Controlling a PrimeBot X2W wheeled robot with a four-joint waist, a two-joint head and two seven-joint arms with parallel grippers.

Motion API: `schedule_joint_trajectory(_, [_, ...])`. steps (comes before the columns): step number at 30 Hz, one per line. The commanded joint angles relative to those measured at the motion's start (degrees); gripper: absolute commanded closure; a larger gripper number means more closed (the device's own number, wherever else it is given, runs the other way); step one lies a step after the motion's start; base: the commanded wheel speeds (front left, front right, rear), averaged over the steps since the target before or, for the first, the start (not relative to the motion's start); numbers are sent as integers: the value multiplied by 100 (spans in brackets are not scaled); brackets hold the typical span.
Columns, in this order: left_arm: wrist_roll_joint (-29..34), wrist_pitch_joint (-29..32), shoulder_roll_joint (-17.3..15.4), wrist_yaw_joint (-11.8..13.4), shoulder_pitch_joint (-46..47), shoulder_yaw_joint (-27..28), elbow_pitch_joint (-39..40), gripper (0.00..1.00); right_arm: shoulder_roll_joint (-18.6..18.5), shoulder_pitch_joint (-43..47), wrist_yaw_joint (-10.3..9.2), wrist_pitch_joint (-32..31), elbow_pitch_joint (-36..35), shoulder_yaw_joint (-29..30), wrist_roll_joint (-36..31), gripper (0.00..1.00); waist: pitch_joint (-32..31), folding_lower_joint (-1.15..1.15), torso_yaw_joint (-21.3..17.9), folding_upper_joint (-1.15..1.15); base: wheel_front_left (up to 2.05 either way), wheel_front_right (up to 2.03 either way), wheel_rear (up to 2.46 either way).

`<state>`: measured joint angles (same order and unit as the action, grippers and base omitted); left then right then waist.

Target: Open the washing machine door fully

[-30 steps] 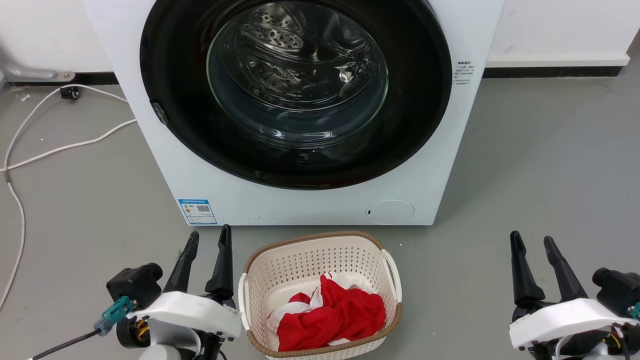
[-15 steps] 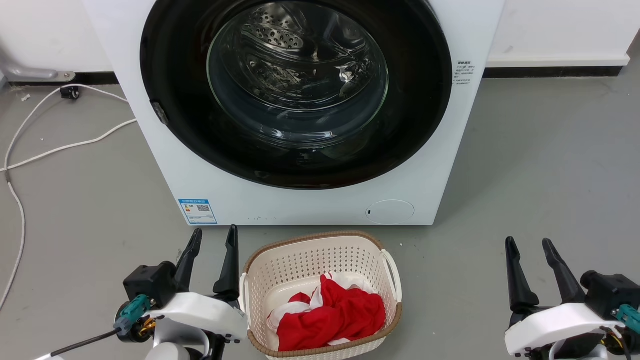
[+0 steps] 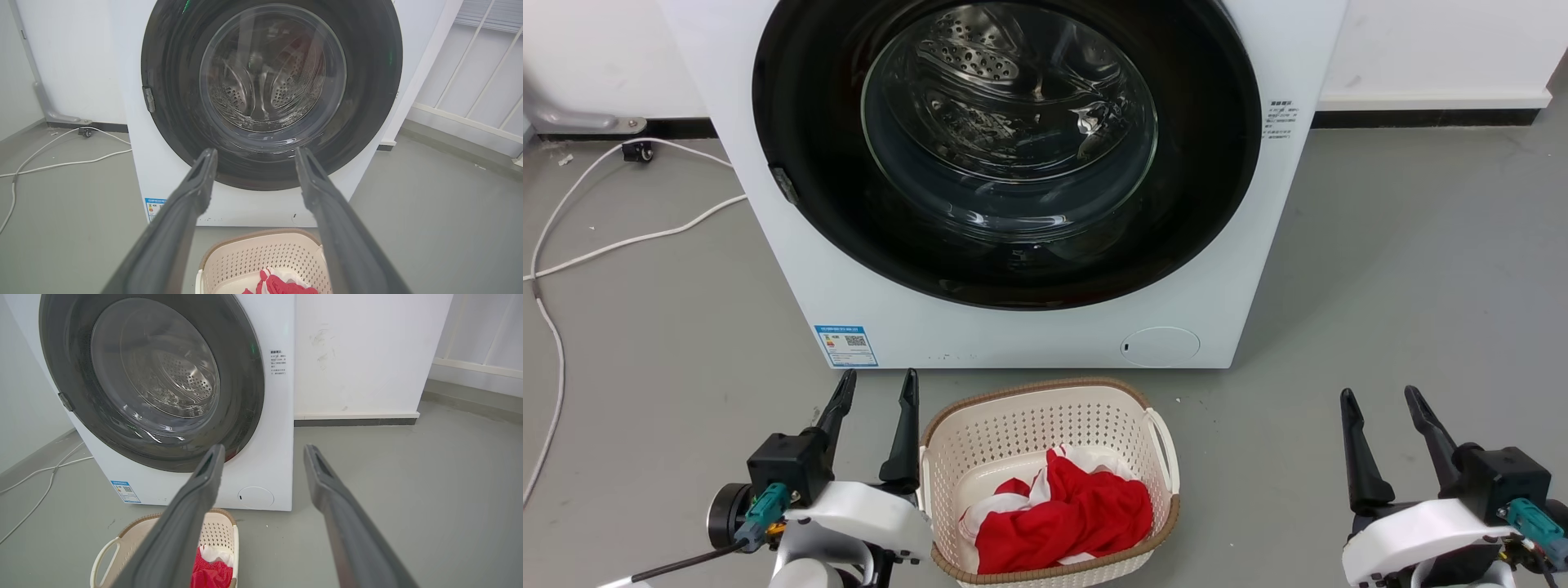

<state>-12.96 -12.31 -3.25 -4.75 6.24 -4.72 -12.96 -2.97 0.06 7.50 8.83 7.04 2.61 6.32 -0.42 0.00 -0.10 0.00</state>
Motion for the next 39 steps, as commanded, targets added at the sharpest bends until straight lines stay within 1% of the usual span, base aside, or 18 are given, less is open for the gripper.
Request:
schedule_joint_trajectory(1, [255, -73, -31, 37, 104, -20, -2, 0, 10, 20, -2, 70, -26, -16, -255, 0, -1, 0, 1, 0, 0, 0, 0])
schedule_joint_trajectory(19, [980, -279, -6, 83, 128, -15, -111, 0, 17, 42, -3, 208, 32, 16, -1082, 0, 22, 0, 35, 0, 0, 0, 0])
schedule_joint_trajectory(22, [1044, -304, -1, 88, 135, -22, -124, 0, 17, 35, -2, 232, 31, 26, -1121, 0, 29, 0, 42, 0, 0, 0, 0])
schedule_joint_trajectory(35, [931, -292, 21, 77, 120, 17, -186, 0, 17, 22, -3, 199, 79, 82, -900, 0, 26, 0, 56, 0, 0, 0, 0])
schedule_joint_trajectory(36, [928, -292, 22, 75, 118, 22, -190, 0, 17, 21, -3, 195, 80, 81, -893, 66, 25, 0, 56, 0, 0, 0, 0])
schedule_joint_trajectory(37, [918, -292, 23, 74, 116, 24, -193, 0, 17, 20, -3, 199, 77, 78, -880, 95, 25, 0, 57, 0, 0, 0, 0])
schedule_joint_trajectory(38, [911, -292, 24, 73, 115, 24, -195, 0, 17, 22, -3, 199, 77, 74, -862, 100, 24, 0, 57, 0, 0, 0, 0])
schedule_joint_trajectory(39, [907, -292, 25, 73, 114, 27, -195, 0, 17, 24, -3, 194, 78, 69, -844, 100, 24, 0, 58, 0, 0, 0, 0])
